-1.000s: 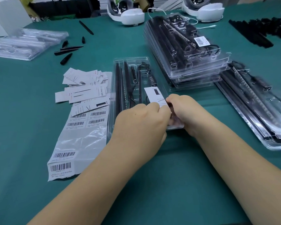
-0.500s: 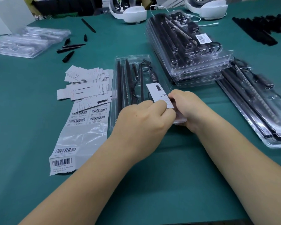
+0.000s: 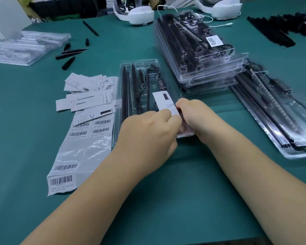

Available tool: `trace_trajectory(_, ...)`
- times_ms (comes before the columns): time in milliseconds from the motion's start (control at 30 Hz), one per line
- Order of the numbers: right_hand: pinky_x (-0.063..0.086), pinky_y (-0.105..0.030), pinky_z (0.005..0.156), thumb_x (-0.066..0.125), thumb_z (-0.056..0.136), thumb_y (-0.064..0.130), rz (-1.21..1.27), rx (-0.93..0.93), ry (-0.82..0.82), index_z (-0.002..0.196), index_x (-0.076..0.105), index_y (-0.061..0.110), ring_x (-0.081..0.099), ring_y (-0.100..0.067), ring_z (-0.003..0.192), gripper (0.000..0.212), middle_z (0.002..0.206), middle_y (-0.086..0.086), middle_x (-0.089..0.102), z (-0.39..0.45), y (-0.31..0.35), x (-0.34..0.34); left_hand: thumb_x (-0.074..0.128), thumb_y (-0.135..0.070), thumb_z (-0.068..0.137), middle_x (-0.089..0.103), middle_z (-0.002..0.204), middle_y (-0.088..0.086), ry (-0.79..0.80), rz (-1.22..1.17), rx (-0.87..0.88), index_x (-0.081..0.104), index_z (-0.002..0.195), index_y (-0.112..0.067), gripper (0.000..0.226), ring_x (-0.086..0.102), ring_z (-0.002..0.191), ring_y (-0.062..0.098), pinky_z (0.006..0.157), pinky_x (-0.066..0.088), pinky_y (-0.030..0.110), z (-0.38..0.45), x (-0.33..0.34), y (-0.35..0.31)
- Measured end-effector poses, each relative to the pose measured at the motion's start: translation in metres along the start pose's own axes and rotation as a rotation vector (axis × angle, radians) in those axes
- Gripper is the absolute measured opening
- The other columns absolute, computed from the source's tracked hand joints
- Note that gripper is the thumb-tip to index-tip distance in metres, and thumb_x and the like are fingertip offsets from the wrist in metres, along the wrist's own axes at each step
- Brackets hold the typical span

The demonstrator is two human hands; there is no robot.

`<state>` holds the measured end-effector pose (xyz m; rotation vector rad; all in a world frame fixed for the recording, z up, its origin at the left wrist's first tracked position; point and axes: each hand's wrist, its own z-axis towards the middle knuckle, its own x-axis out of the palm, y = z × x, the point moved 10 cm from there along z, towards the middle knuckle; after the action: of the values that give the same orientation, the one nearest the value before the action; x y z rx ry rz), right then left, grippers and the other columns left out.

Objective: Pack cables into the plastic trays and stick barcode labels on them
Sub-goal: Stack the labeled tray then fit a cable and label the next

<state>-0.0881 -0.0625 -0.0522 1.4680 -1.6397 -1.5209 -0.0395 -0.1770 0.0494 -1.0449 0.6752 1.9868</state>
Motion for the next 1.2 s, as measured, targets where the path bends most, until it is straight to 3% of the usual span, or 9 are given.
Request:
trace_trajectory(267,0.039,-0.037,0.061,0.043,0.083,0.03,0.071,-0.02,0.018,0.075,0.06,0.016,0.049,-0.023,0.061,0.023,0.068,-0.009,0.057,-0.001,0.004,0.002,0.076,-0.007,0.055,0.048,0.052,0.007,0.006,-0.098,0.009,0.048,0.055,-0.009,0.028,0.044,0.038,0.024,0.044,0.022,0.019,-0.001,0.009,-0.002)
trace_trajectory(433,0.039,-0.026,0.056,0.054,0.084,0.034,0.021,-0.058,0.025,0.061,0.059,0.017,0.053,-0.016,0.052,0.029,0.056,0.002,0.059,-0.004,0.007,0.002,0.053,-0.062,0.075,0.046,0.057,-0.007,0.176,-0.364,-0.136,0.046,0.063,-0.016,0.049,0.049,0.056,0.019,0.051,0.037,0.031,-0.002,0.029,0.019)
trace_trajectory(533,0.042,-0.023,0.049,0.059,0.085,0.034,0.01,-0.069,0.073,0.057,0.058,0.015,0.054,-0.017,0.045,0.034,0.049,0.0,0.058,-0.006,0.011,0.007,0.046,-0.057,0.082,0.046,0.055,-0.008,0.106,-0.43,-0.305,0.046,0.058,-0.025,0.04,0.046,0.056,0.01,0.05,0.033,0.028,-0.003,0.028,0.044)
trace_trajectory(633,0.039,-0.019,0.039,0.062,0.088,0.027,-0.097,-0.099,0.258,0.061,0.058,0.01,0.049,-0.012,0.04,0.032,0.043,0.002,0.054,-0.013,0.014,0.018,0.049,-0.049,0.086,0.052,0.074,-0.01,0.12,-0.277,-0.527,0.055,0.088,-0.027,0.022,0.051,0.072,0.016,0.058,0.034,0.029,-0.009,0.038,0.09)
trace_trajectory(800,0.035,-0.016,0.038,0.062,0.088,0.024,0.042,-0.102,0.412,0.066,0.06,0.01,0.044,-0.004,0.039,0.027,0.049,0.0,0.055,-0.025,0.011,0.022,0.059,-0.05,0.083,0.056,0.117,0.009,0.121,-0.523,-1.033,0.04,0.138,-0.014,0.068,0.06,0.089,0.022,0.076,0.046,0.037,-0.047,0.051,0.169)
trace_trajectory(900,0.039,-0.02,0.049,0.068,0.077,0.033,0.114,-0.148,0.462,0.087,0.066,-0.004,0.05,-0.016,0.056,0.038,0.074,-0.017,0.059,-0.031,0.019,0.025,0.06,-0.052,0.083,0.055,0.087,-0.003,0.102,-0.699,-1.191,0.056,0.116,-0.015,0.05,0.057,0.069,0.011,0.057,0.035,0.028,-0.058,0.056,0.185)
trace_trajectory(967,0.039,-0.028,0.061,0.074,0.062,0.041,0.125,-0.176,0.522,0.098,0.063,-0.013,0.047,-0.027,0.074,0.065,0.086,-0.022,0.058,-0.036,0.021,0.03,0.062,-0.05,0.082,0.053,0.083,0.002,0.074,-0.911,-1.286,0.059,0.094,-0.015,0.037,0.055,0.064,0.016,0.065,0.04,0.031,-0.064,0.064,0.186)
trace_trajectory(1067,0.038,-0.024,0.054,0.079,0.063,0.035,0.093,-0.2,0.627,0.079,0.071,0.004,0.045,-0.021,0.062,0.036,0.073,-0.016,0.055,-0.046,0.023,0.038,0.063,-0.035,0.087,0.062,0.078,0.007,0.079,-1.303,-1.31,0.067,0.097,-0.009,0.029,0.06,0.067,0.022,0.073,0.055,0.037,-0.061,0.075,0.173)
trace_trajectory(1200,0.043,-0.019,0.045,0.078,0.06,0.04,0.033,-0.128,0.693,0.08,0.07,0.009,0.051,-0.013,0.053,0.038,0.068,-0.008,0.059,-0.046,0.014,0.042,0.059,-0.017,0.092,0.064,0.056,0.001,0.046,-1.47,-1.238,0.062,0.077,-0.011,0.016,0.062,0.046,0.014,0.041,0.049,0.023,-0.052,0.07,0.164)
